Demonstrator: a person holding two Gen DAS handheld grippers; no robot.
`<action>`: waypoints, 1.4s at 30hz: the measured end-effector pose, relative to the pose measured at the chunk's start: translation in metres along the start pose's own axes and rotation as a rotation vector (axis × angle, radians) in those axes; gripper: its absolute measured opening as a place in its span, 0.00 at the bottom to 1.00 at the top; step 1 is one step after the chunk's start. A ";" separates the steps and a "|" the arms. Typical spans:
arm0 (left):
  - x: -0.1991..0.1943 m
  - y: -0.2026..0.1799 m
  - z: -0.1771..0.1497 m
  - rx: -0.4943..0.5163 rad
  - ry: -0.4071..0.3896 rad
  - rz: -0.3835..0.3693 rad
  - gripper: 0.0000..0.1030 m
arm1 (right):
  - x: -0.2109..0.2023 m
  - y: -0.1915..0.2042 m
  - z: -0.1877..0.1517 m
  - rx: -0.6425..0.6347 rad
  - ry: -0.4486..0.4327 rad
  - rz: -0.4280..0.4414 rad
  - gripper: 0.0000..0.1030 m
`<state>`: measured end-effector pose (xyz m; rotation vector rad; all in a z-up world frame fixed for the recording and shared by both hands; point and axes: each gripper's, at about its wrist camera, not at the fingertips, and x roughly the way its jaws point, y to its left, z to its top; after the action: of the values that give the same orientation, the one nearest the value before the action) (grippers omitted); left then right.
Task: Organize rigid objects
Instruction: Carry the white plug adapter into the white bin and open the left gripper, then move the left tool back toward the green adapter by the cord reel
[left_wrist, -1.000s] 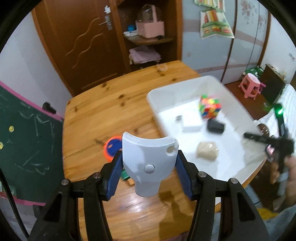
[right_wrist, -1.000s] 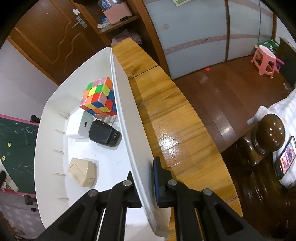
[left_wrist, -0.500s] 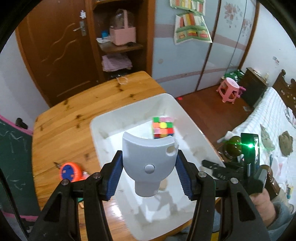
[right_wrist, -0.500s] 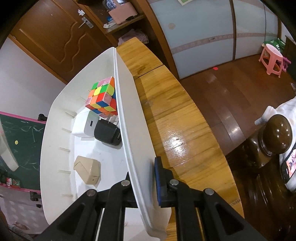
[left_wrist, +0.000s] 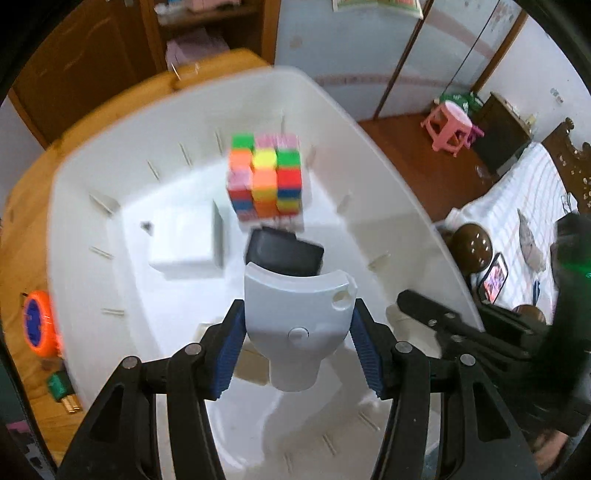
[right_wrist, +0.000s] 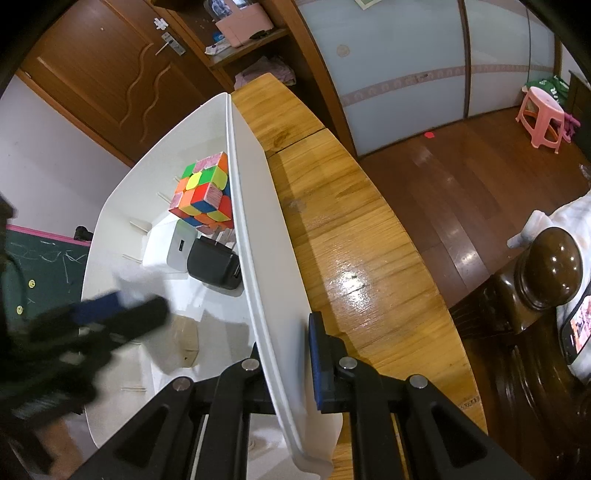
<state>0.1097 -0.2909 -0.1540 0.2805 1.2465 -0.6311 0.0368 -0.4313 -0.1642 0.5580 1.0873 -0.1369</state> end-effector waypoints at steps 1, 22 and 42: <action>0.006 0.000 -0.002 -0.002 0.012 0.000 0.58 | 0.000 0.000 0.000 0.002 0.000 0.001 0.11; -0.007 0.003 -0.014 -0.046 -0.011 -0.012 0.87 | -0.001 0.003 0.000 0.005 0.004 -0.022 0.11; -0.118 0.076 -0.051 -0.137 -0.245 0.190 0.87 | 0.004 0.005 -0.003 0.019 0.025 -0.064 0.10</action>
<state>0.0925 -0.1688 -0.0692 0.1978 1.0083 -0.4011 0.0382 -0.4254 -0.1670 0.5437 1.1294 -0.1964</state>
